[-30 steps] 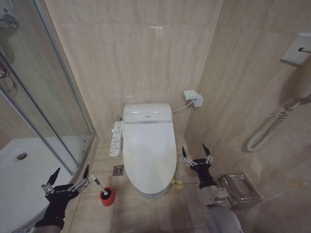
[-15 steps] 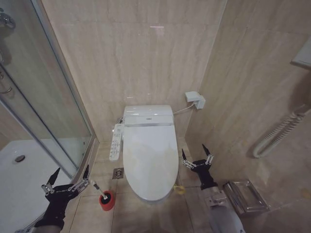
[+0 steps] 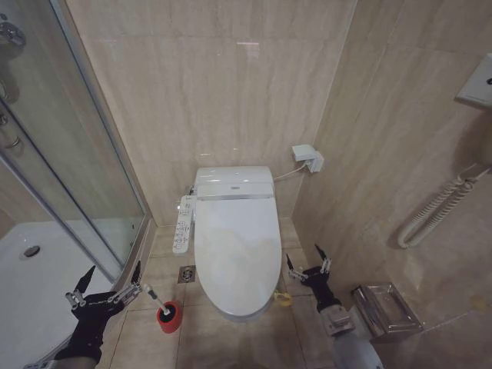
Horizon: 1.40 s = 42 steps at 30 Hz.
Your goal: Open the toilet lid, clean the toilet bowl with a toilet brush, close the toilet lid, and flush.
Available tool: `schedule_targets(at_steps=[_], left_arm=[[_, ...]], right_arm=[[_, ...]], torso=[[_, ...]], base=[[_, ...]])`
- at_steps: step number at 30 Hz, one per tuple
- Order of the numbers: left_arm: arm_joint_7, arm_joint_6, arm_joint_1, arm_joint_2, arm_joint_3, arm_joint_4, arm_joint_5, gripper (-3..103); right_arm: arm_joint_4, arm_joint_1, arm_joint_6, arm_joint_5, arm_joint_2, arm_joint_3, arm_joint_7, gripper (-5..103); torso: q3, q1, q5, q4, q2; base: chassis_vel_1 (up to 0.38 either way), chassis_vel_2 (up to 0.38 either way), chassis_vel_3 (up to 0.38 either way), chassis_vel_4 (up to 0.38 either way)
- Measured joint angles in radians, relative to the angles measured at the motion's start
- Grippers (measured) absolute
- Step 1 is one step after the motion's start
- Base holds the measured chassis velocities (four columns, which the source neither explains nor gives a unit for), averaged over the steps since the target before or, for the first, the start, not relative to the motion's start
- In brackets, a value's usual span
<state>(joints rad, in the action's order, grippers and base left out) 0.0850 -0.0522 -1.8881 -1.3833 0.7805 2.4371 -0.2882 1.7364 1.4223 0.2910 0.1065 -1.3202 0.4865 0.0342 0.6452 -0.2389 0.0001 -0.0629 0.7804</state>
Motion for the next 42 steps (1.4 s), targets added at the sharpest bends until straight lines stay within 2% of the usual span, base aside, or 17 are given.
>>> schedule_targets(at_steps=[19, 32, 42], left_arm=[[0.0, 0.0, 0.0, 0.0, 0.0, 0.0, 0.0, 100], [0.0, 0.0, 0.0, 0.0, 0.0, 0.0, 0.0, 100], [0.0, 0.0, 0.0, 0.0, 0.0, 0.0, 0.0, 100]], right_arm=[[-0.208, -0.026, -0.045, 0.059, 0.027, 0.001, 0.028, 100], [-0.241, 0.011, -0.005, 0.124, 0.056, -0.009, 0.005, 100], [-0.292, -0.011, 0.012, 0.162, 0.034, -0.046, -0.002, 100]], torso=[[0.0, 0.0, 0.0, 0.0, 0.0], [0.0, 0.0, -0.0001, -0.0001, 0.0], [0.0, 0.0, -0.0001, 0.0, 0.0]], base=[[0.0, 0.0, 0.0, 0.0], [0.0, 0.0, 0.0, 0.0], [0.0, 0.0, 0.0, 0.0]])
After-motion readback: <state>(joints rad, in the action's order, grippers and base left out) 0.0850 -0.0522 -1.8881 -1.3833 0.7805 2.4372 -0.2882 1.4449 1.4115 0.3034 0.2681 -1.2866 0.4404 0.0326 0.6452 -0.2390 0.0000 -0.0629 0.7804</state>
